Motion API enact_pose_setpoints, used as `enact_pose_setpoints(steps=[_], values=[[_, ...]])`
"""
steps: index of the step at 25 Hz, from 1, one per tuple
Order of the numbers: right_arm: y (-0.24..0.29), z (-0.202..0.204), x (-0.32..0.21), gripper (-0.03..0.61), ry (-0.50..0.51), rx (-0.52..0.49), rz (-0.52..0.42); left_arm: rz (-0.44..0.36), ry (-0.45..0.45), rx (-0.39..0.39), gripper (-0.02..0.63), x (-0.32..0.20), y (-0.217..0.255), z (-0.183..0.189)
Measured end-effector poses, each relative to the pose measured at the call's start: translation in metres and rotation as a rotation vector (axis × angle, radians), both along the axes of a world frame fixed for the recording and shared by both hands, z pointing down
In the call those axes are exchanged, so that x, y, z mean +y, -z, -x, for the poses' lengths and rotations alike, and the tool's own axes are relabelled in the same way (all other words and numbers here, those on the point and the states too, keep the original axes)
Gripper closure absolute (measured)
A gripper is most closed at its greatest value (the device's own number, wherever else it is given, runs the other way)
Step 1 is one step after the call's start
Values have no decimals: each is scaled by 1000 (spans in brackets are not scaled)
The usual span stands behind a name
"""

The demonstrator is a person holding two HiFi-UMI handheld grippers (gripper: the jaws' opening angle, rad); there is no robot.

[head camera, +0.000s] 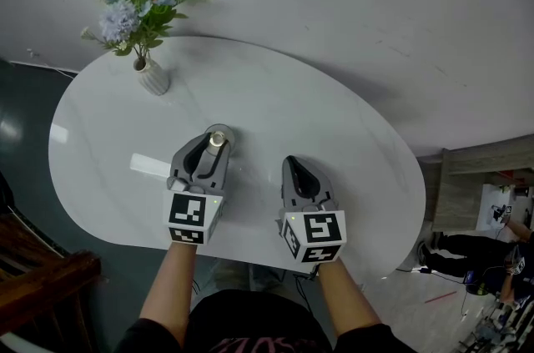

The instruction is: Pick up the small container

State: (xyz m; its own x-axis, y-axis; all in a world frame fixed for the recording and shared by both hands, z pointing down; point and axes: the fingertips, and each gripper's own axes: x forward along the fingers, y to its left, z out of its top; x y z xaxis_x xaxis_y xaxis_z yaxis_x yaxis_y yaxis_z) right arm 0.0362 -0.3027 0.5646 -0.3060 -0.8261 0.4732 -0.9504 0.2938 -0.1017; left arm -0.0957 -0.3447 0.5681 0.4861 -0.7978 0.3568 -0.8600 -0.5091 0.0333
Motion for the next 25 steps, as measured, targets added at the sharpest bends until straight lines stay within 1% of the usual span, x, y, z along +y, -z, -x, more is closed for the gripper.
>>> enact_pose_setpoints(steps=[4, 8, 18, 25], values=[[0, -3, -1, 511, -9, -1, -2, -2, -7, -3, 483, 0, 0, -2], [3, -4, -3, 511, -19, -6, -13, -10, -10, -25, 485, -2, 2, -1], [16, -8, 0, 512, -28, -6, -46, -17, 0, -18, 485, 3, 16, 3], [37, -15, 7, 512, -40, -6, -90, -27, 15, -19, 485, 14, 29, 8]])
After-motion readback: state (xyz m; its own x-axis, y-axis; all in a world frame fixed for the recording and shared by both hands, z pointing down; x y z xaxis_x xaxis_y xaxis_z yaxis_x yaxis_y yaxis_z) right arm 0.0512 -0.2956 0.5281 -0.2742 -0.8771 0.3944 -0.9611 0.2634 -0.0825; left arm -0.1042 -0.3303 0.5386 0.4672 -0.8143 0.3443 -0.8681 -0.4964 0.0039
